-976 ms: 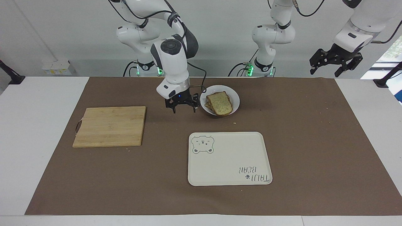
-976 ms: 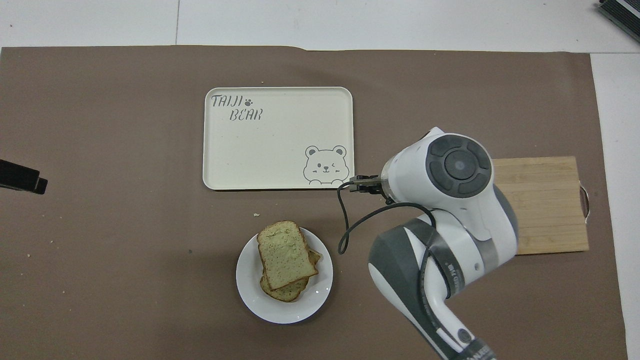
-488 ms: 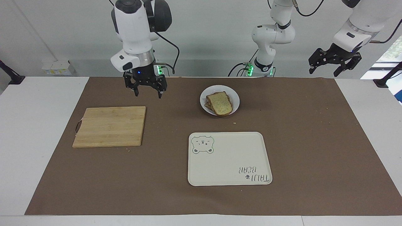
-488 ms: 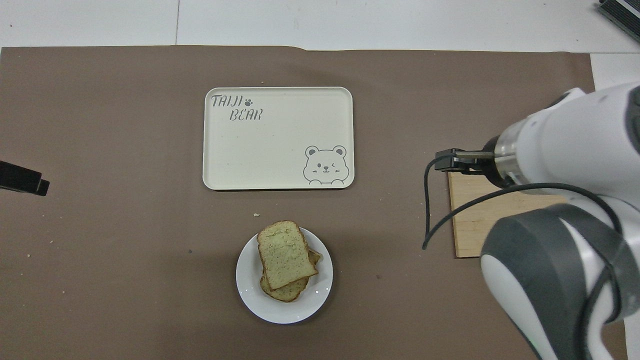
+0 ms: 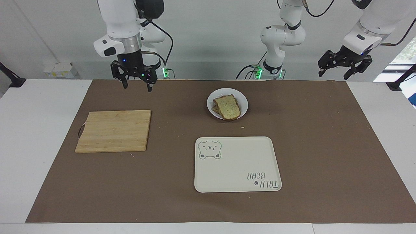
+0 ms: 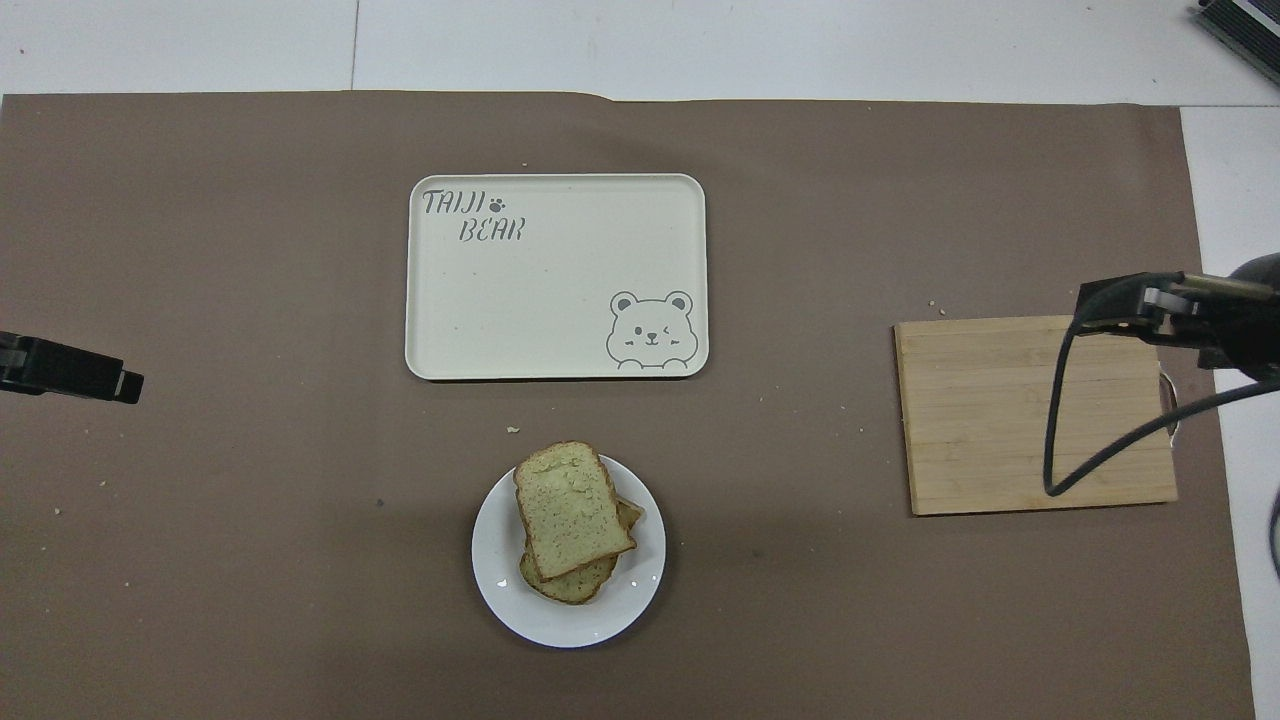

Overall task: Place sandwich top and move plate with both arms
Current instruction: 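Retract the right gripper to rest while the left gripper reaches forward, then move the left gripper to the plate rim and grip it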

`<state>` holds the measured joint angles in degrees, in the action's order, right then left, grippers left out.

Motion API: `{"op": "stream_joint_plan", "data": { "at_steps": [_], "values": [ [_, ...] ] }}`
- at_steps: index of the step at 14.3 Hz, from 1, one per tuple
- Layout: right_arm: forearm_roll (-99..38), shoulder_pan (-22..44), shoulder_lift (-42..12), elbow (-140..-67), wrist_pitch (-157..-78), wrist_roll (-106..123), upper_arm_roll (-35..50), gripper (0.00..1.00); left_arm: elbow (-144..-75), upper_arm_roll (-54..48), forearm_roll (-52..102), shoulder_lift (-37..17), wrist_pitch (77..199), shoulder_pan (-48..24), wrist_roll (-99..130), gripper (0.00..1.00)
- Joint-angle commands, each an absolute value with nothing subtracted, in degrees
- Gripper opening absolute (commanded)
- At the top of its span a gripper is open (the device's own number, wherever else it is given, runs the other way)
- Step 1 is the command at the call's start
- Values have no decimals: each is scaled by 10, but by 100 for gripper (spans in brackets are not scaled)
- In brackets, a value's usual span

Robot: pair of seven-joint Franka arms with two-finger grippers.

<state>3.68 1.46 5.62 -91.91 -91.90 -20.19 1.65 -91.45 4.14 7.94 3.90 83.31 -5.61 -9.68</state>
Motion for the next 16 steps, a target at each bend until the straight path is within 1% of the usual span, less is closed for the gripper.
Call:
{"op": "stream_joint_plan", "data": {
  "at_steps": [1, 3, 5, 6, 9, 12, 14, 16],
  "values": [
    [33, 8, 58, -896, -897, -151, -27, 100, -1030, 39, 137, 83, 913, -48, -104, 100],
    [33, 8, 64, -910, -898, -96, -50, 100, -1128, 39, 183, 117, 991, -54, -121, 100],
    [34, 18, 65, -942, -901, -82, -47, 100, -1220, 36, 227, 146, 1061, -59, -148, 100],
    [34, 23, 68, -956, -903, -86, -40, 100, -1252, 34, 248, 157, 1085, -60, -164, 100],
    [32, 47, 66, -962, -925, -123, -39, 100, -1304, 34, 302, 162, 1125, -77, -188, 100],
    [-4, 44, 63, -960, -918, -124, -39, 100, -1358, 34, 342, 164, 1164, -94, -232, 100],
    [-4, 40, 63, -962, -916, -123, -40, 100, -1376, 33, 359, 165, 1165, -97, -245, 100],
    [-4, 40, 63, -962, -922, -111, -41, 100, -1403, 35, 421, 163, 1172, -97, -286, 100]
  ]
}}
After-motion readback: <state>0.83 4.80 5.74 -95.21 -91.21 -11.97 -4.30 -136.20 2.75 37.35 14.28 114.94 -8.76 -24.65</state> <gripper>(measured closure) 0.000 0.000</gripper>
